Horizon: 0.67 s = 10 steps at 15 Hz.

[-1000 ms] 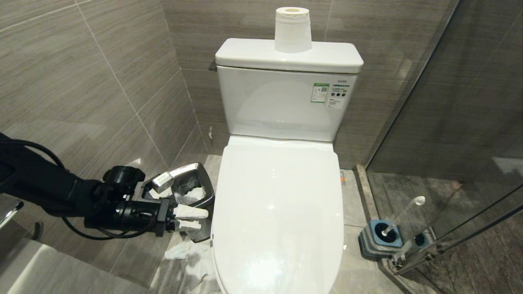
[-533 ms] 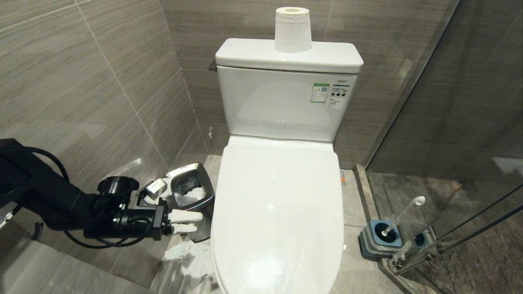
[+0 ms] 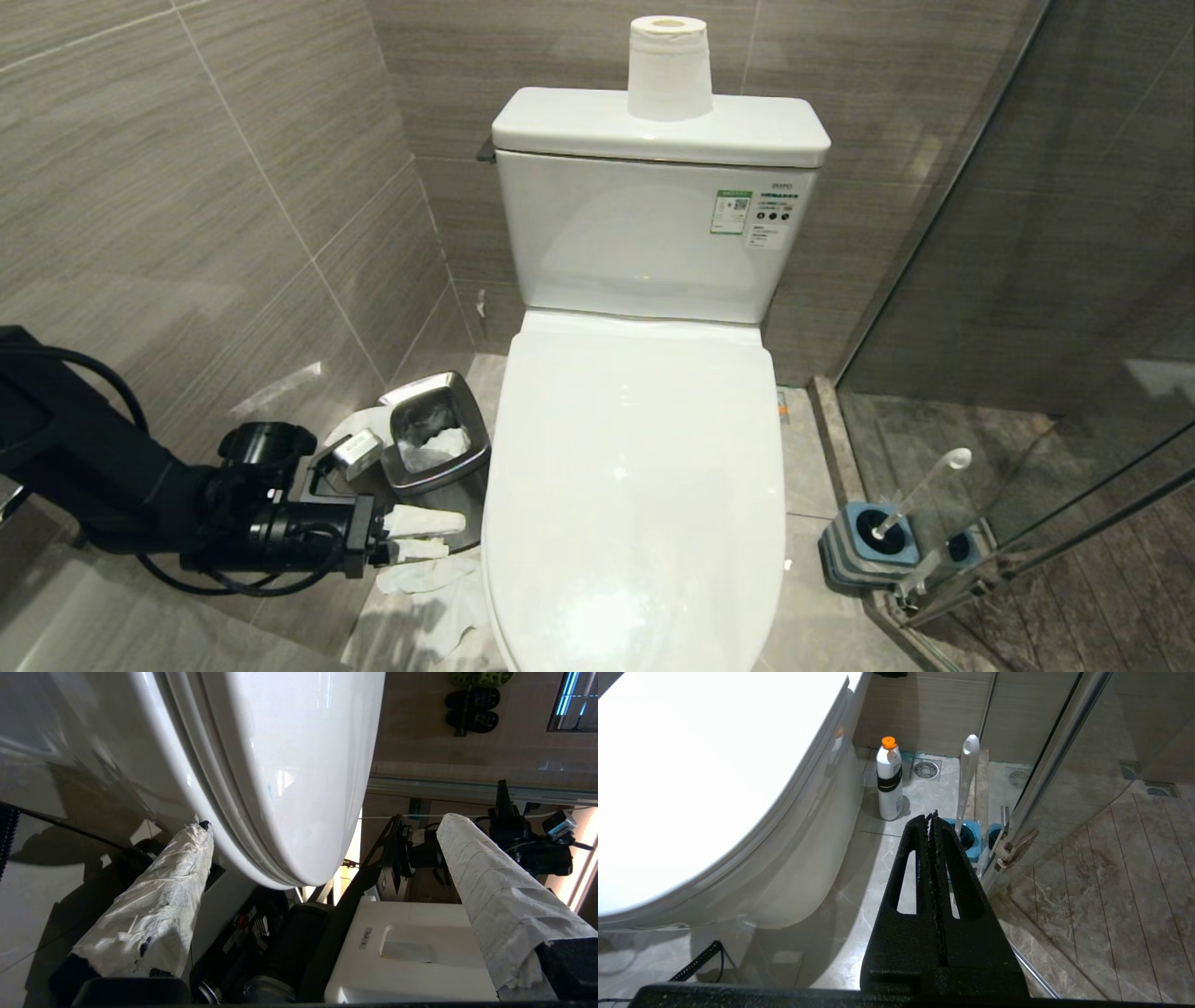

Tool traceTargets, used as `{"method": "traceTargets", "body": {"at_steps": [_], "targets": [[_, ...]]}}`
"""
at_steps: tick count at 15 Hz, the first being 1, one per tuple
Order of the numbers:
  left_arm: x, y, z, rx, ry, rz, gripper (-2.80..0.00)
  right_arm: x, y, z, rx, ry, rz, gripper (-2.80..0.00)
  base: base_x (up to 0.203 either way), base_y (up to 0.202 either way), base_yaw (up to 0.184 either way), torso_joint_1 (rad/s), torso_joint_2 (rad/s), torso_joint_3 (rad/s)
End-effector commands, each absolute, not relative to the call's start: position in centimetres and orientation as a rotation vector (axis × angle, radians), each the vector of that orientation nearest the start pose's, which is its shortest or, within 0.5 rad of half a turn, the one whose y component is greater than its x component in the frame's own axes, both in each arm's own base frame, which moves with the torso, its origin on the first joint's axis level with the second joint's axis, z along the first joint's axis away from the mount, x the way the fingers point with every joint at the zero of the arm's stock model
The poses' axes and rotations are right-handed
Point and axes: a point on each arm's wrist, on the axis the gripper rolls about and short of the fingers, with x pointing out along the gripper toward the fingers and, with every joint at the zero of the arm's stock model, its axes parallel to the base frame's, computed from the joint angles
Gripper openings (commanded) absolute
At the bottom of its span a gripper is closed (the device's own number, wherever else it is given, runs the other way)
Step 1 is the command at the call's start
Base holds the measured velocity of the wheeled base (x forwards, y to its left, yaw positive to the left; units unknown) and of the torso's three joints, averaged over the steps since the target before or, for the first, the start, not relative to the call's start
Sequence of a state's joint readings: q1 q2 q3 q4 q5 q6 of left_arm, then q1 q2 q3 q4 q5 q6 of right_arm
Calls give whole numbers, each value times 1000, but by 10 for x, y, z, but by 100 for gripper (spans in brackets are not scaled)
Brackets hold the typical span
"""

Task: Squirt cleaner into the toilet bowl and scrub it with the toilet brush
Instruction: Use the left hand to lift the toilet lid slightly

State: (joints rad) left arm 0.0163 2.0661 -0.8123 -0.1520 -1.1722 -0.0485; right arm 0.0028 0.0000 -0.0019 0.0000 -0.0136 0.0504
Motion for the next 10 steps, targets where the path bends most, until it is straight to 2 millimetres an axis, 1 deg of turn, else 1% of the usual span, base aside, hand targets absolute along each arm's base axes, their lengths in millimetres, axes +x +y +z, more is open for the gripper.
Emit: {"method": "traceTargets", "body": {"at_steps": [1,4,5,10], "targets": [[300,-20,42,-688,999,-1021,0,-23,0,76,51,-2,-11,-280,0,0,0,0,0,0],[287,-28,32,-667,1002,-1046,0,-23,0,76,51,-2,-11,-280,0,0,0,0,0,0],[284,-34,30,-653,1004,-1060,0,-23,0,76,51,-2,-11,-280,0,0,0,0,0,0],[291,-48,25,-590,1007,-1039,0,-23,0,76,51,-2,-11,-280,0,0,0,0,0,0]]}}
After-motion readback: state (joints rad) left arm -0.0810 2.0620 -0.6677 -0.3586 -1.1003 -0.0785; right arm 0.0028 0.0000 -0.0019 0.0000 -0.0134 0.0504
